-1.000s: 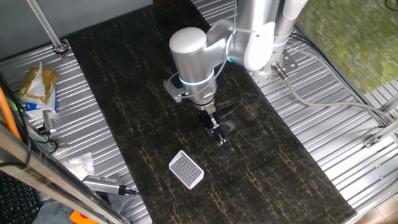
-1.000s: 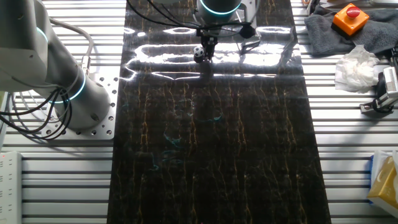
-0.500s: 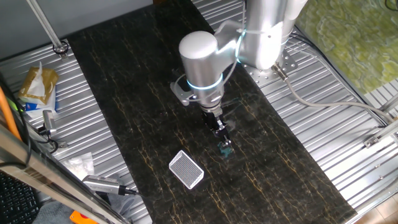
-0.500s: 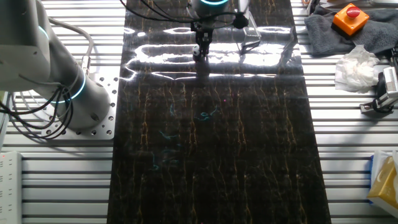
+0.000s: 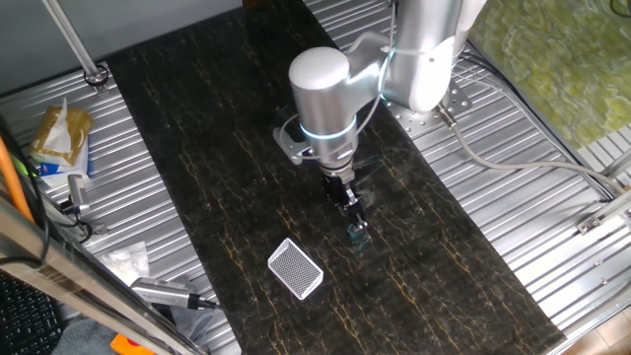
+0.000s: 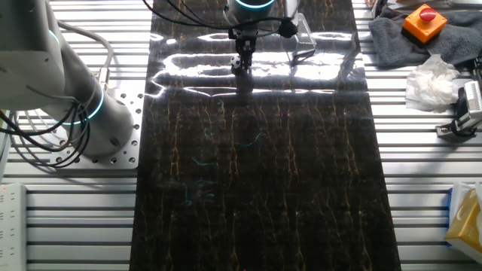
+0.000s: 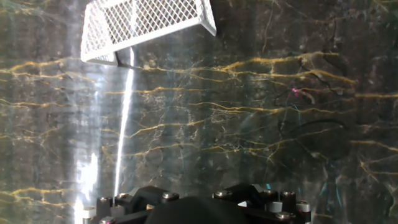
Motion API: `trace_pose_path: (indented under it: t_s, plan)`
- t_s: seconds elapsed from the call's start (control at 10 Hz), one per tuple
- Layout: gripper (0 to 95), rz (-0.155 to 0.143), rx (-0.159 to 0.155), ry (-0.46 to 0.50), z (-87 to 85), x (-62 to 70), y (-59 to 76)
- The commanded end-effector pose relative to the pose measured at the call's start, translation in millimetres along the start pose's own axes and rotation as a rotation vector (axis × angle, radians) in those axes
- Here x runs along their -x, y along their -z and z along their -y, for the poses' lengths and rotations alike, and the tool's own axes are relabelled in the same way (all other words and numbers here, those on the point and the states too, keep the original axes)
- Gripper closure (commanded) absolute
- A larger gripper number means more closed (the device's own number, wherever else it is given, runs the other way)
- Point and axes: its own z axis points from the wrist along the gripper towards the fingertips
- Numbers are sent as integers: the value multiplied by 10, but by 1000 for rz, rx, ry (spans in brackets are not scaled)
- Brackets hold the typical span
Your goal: Push the soccer ball into the goal
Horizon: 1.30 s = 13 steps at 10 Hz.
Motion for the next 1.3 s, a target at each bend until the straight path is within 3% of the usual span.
trace_pose_path:
  t_s: [0.1,0.4,0.5,0.6,0.7,0.9,1.3]
  plan:
    - [0,-3,32,-27,-22,-4,12]
    - [0,-2,44,-31,-26,-5,16]
    - [0,-5,23,-10,-27,-4,18]
    - [0,-8,-26,22,-27,-5,19]
    - [0,-24,-94,41,-35,-8,27]
    - [0,-42,-115,4,-40,-10,32]
    - [0,3,-123,-143,-10,80,82]
